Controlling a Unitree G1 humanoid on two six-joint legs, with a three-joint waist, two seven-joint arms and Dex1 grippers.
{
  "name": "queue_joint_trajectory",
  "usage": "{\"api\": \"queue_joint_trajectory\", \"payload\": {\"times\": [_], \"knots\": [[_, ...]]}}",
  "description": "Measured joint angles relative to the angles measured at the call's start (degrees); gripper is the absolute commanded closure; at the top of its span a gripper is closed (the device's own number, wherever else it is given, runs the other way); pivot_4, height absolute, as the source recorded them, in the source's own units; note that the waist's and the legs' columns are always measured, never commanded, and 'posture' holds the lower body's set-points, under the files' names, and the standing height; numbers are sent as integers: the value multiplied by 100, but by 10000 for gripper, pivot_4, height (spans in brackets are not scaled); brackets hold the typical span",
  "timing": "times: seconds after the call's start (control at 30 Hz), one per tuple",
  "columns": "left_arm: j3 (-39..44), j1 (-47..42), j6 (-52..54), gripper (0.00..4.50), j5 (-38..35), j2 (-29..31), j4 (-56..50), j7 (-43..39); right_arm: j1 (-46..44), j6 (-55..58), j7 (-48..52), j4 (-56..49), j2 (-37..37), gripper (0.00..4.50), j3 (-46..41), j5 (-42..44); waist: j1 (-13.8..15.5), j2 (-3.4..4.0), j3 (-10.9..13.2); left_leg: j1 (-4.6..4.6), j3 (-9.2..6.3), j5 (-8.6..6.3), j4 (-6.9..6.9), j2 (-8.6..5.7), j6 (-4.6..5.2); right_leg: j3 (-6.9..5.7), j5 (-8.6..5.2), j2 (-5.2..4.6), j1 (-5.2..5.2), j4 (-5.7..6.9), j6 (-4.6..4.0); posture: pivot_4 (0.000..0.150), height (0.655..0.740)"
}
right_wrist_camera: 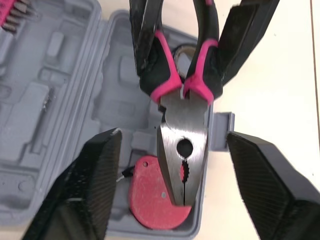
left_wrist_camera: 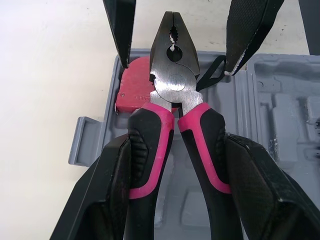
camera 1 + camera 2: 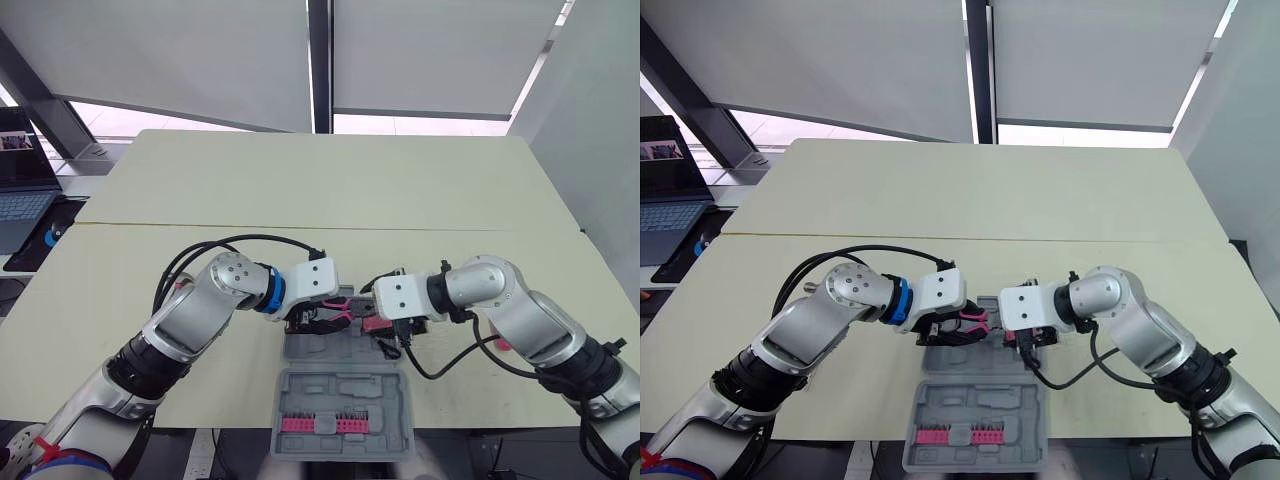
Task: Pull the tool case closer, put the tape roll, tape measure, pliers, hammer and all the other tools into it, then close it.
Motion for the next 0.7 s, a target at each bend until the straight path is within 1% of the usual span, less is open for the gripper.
{"api": "queue_joint_trajectory", "payload": {"times": [0.23,0.33,0.43,0.47,0.57,0.67,0.7], "knots": [[3,13,77,21226,0,4,0,-6,-103,236,-66,42,370,10467,188,-258,-4,0,0,0,-1,0,2,0,-1,0,0,0,0,1,0,1500,7400],[3,14,85,21227,0,8,0,-8,-129,241,-63,68,423,10467,226,-306,-3,0,0,-2,-1,0,5,0,-1,-1,0,0,0,1,0,1500,7400],[3,14,90,21227,-1,10,0,-9,-142,171,-67,118,425,16741,230,-418,-2,0,0,-2,-1,0,6,0,-1,-1,0,0,0,1,0,1500,7400],[3,14,92,21227,-1,10,0,-9,-142,152,-67,131,429,19839,231,-450,-3,0,0,-2,-1,0,6,0,-1,-1,0,0,0,1,0,1500,7400],[3,14,94,21228,-1,10,0,-8,-140,97,-66,143,460,27132,231,-496,-3,0,0,-2,-1,0,7,0,-1,-1,0,0,0,3,0,1500,7400],[13,15,98,21229,0,12,0,3,-123,16,-60,154,470,32560,231,-531,-3,0,0,-2,0,0,8,0,0,0,0,0,0,3,0,1500,7400],[14,15,102,21231,2,12,0,7,-124,-11,-62,174,477,32637,231,-540,-3,0,0,-2,-1,0,8,0,0,-1,0,0,0,3,0,1500,7400]]}}
